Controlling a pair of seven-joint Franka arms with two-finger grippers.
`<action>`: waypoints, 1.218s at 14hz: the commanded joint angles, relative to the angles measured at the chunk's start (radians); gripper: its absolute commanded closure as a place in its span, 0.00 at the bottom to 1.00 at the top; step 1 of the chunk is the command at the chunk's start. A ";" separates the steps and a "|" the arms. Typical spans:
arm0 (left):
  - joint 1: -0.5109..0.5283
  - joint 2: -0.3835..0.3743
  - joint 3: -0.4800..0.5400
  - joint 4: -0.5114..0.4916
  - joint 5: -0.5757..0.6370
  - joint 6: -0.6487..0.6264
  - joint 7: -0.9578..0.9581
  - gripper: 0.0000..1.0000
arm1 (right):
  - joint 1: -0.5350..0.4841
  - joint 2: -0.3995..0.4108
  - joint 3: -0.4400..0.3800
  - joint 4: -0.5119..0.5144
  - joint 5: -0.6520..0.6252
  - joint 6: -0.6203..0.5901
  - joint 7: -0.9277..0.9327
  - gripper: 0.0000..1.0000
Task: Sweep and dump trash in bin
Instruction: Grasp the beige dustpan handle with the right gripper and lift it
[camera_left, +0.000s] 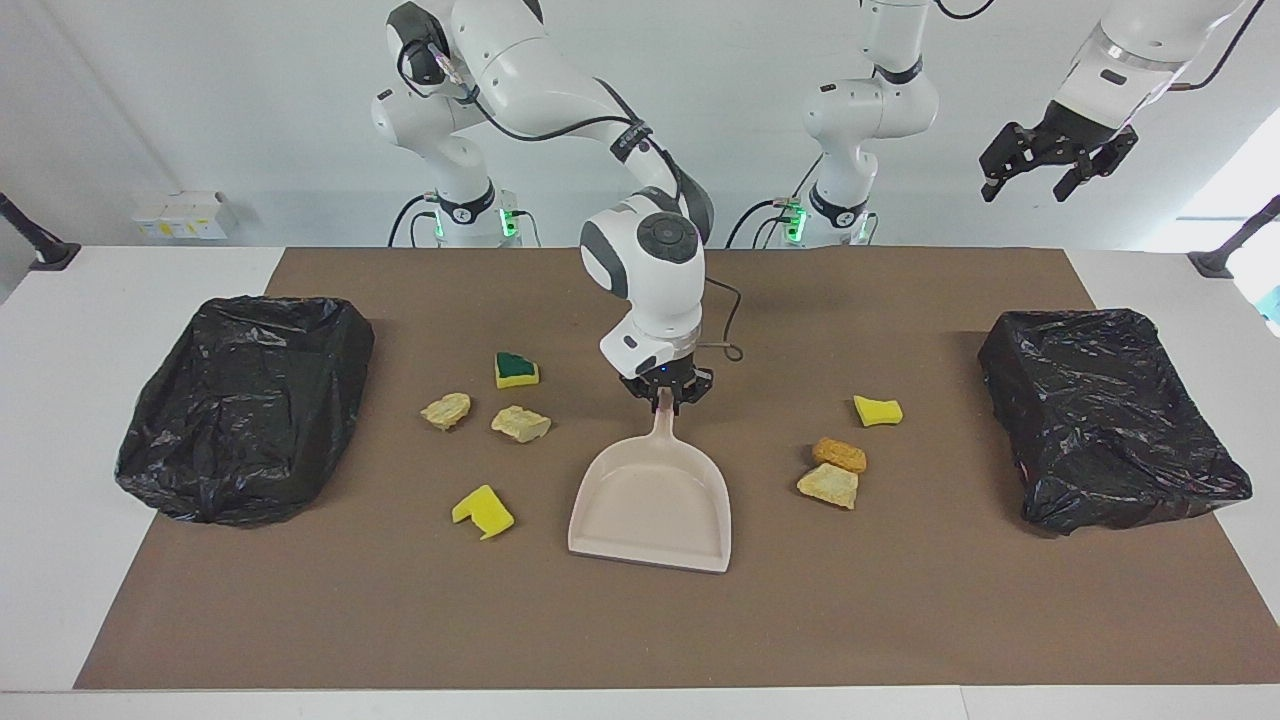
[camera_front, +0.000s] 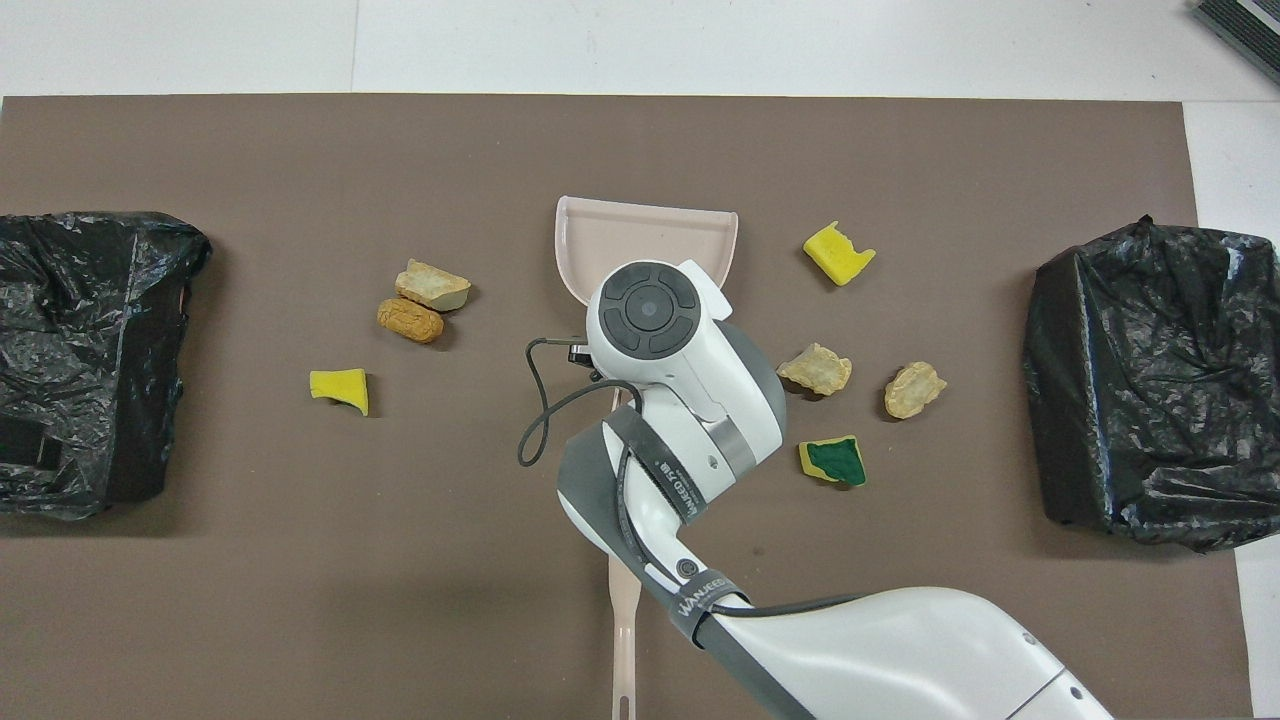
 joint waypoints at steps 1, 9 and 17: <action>-0.009 -0.028 0.006 -0.035 -0.029 -0.001 -0.007 0.00 | -0.039 -0.075 0.004 -0.022 0.006 -0.081 -0.149 1.00; -0.243 -0.281 -0.009 -0.436 -0.109 0.161 -0.067 0.00 | -0.241 -0.209 0.007 -0.022 0.009 -0.331 -0.785 1.00; -0.662 -0.235 -0.027 -0.647 -0.124 0.511 -0.487 0.00 | -0.318 -0.215 0.001 -0.031 -0.040 -0.409 -1.435 1.00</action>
